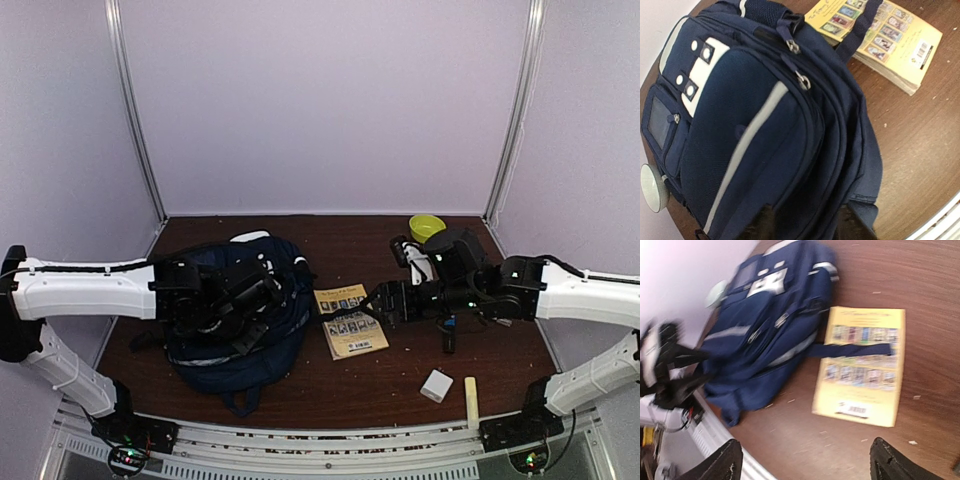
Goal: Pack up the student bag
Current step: Place the largest pocket of the bag in the student bag, then grab the book at the center of the board.
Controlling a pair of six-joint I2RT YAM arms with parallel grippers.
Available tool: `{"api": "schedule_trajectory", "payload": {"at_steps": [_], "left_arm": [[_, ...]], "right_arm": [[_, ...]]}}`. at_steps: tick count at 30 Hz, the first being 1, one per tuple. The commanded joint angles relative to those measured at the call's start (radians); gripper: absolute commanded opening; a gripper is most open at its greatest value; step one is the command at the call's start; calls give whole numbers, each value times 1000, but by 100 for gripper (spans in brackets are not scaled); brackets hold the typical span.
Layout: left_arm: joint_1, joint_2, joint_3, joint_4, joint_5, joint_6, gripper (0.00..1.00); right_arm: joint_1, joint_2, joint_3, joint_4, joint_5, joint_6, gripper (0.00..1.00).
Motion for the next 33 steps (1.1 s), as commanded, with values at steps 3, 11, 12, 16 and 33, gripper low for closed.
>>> {"api": "schedule_trajectory", "payload": {"at_steps": [3,11,12,16,33], "left_arm": [[-13,50,186,45,138,7,70],[-14,248,289,151,246,-172,75],[-14,285,297,166,257,-210,75],[-1,362,303,263,295,-363,74],[98,490,186,542,417,-576,61]], "right_arm": [[-148,9,-70,11,30,8,88],[-243,104,-92,106,-61,15,86],[-248,124,-83,108,-67,15,86],[-267,200,-71,152,-110,23,86],[-284,422,-110,354,-239,122,80]]}}
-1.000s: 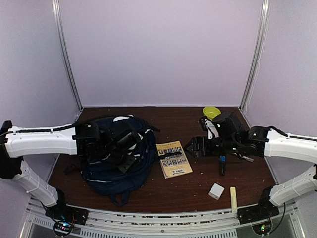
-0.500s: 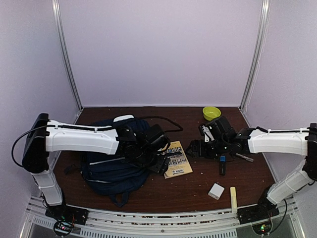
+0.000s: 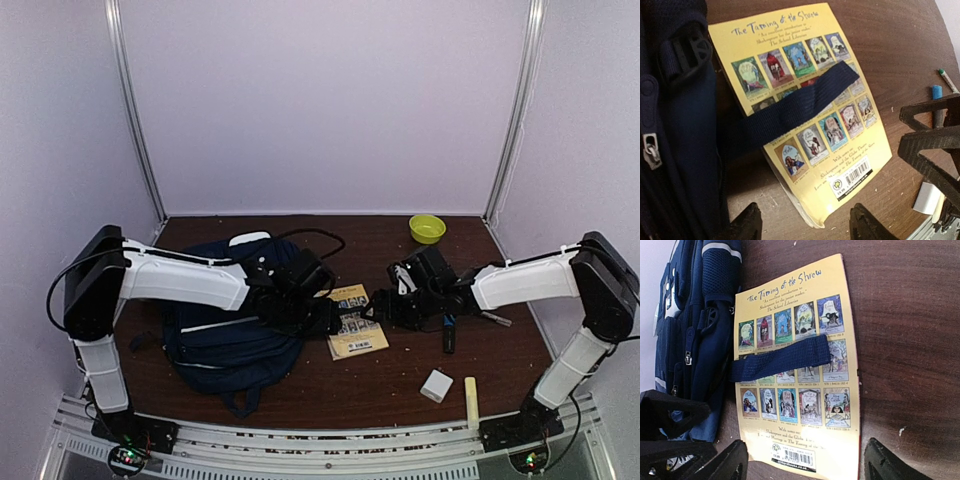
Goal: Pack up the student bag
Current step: Grab the book at the center of the board.
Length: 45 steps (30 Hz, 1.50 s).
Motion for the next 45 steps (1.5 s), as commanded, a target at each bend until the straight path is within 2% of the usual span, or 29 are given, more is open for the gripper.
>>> {"api": "schedule_trajectory", "payload": {"at_steps": [1,11,17,20,25,28,32,36,37,40,45], "left_arm": [[-2,43,-5,63,53,-33,61],[-2,149,36,138,148,-79,59],[-1,167,-20,374,221,-131,50],[0,169,-7,430,245,-121,46],[0,163,-43,581,284,-143,46],[0,168,-47,589,292,-163,45],[0,160,-57,495,249,-189,36],[-3,131,-75,399,196,-194,34],[-2,124,-84,395,186,-192,30],[-2,115,-104,420,180,-177,0],[-17,72,-122,534,193,-107,0]], "right_arm": [[-2,17,-20,54,-23,19,80],[-2,93,-15,94,-63,31,80],[3,111,-27,114,-87,40,79],[6,97,-45,116,-89,45,79],[16,65,-86,134,-102,57,78],[21,48,-117,146,-104,67,78],[22,13,-143,142,-95,74,78],[23,-22,-150,112,-72,66,78],[22,-28,-151,102,-69,65,78],[23,-50,-156,84,-61,57,78],[21,-134,-174,65,-68,48,79]]}}
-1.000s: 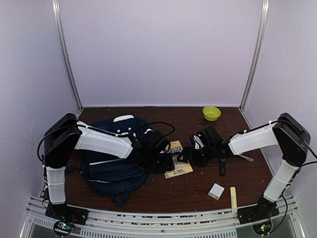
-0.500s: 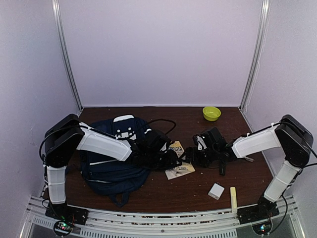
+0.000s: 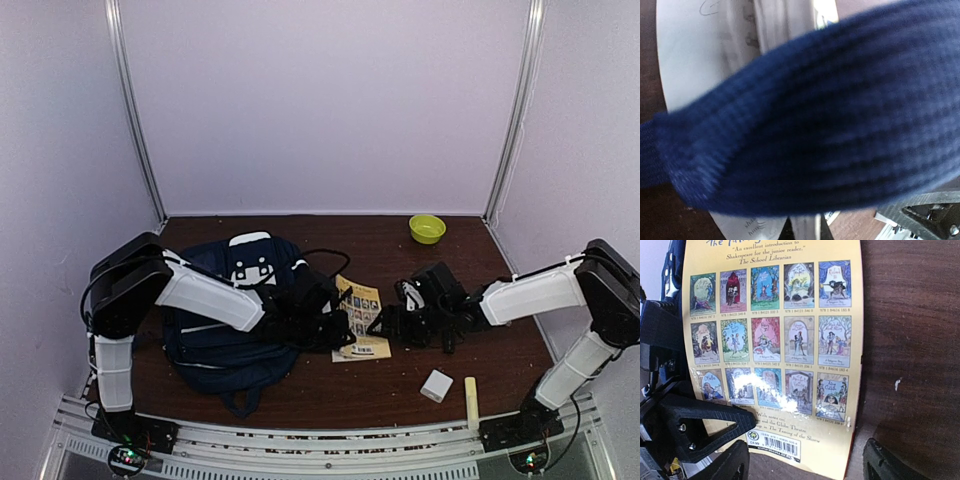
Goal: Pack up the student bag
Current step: Grab the book at the center of the board.
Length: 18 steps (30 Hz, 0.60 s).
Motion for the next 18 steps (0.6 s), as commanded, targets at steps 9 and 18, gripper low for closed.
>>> {"api": "schedule_trajectory", "payload": {"at_steps": [9,18], "left_arm": [[-28,-192,-59,208,-16,139,0],[-27,-238,-119,387,44,59,0]], "right_arm": [[5,-295,-81,-46,-57,49,85],[5,-484,-152,-57,-12,101,86]]}}
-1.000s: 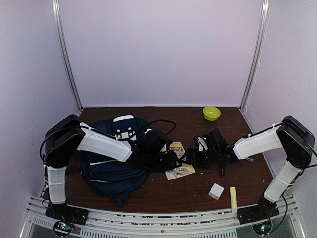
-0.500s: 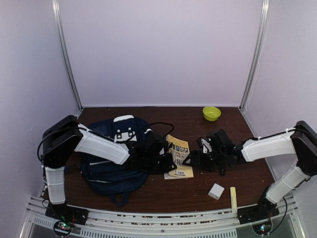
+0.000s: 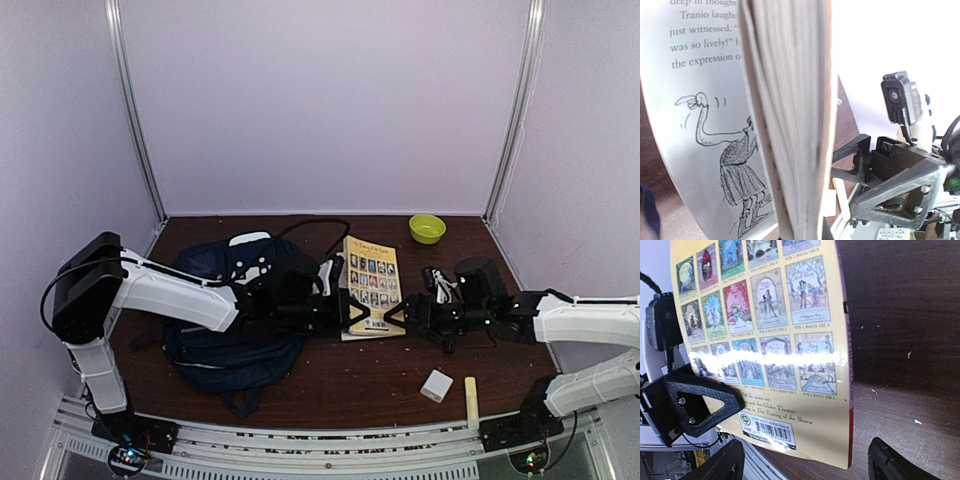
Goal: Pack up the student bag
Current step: Grab the book at the center of the board, then pass from the left arm to the right
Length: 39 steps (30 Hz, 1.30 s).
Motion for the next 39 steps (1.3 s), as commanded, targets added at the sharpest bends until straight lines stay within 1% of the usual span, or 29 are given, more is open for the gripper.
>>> {"api": "schedule_trajectory", "payload": {"at_steps": [1,2,4,7,9,14,18,19,21,22,24,27,33,36,39], "left_arm": [[2,-50,-21,152,34,-28,0],[2,-54,-20,160,40,-30,0],[2,-59,-19,184,51,-39,0],[2,-69,-11,208,61,-51,0],[2,-85,-3,231,68,-65,0],[2,-156,25,203,63,-43,0],[2,-177,55,174,67,-6,0],[2,-179,57,198,73,-4,0],[2,-186,65,211,79,6,0],[2,-191,72,201,77,16,0],[2,-205,85,182,71,36,0],[2,-214,91,184,70,52,0],[2,-181,150,201,100,54,0],[0,-170,181,199,98,55,0],[-2,-163,210,190,94,65,0]], "right_arm": [[5,-92,-14,-25,32,20,86],[5,-112,-17,-28,34,21,86],[5,-151,-37,24,28,35,86],[5,-187,-86,165,-5,94,81],[6,-202,-93,214,-16,119,78],[6,-267,-57,148,49,90,79],[6,-297,-34,173,59,93,78],[7,-299,-27,178,58,94,78],[6,-306,0,135,68,76,78],[7,-315,10,94,78,63,78],[6,-344,13,72,100,50,78],[6,-390,-3,91,117,59,79],[8,-454,-28,218,119,91,79],[10,-463,-4,226,133,85,79],[14,-450,38,203,152,75,76]]}}
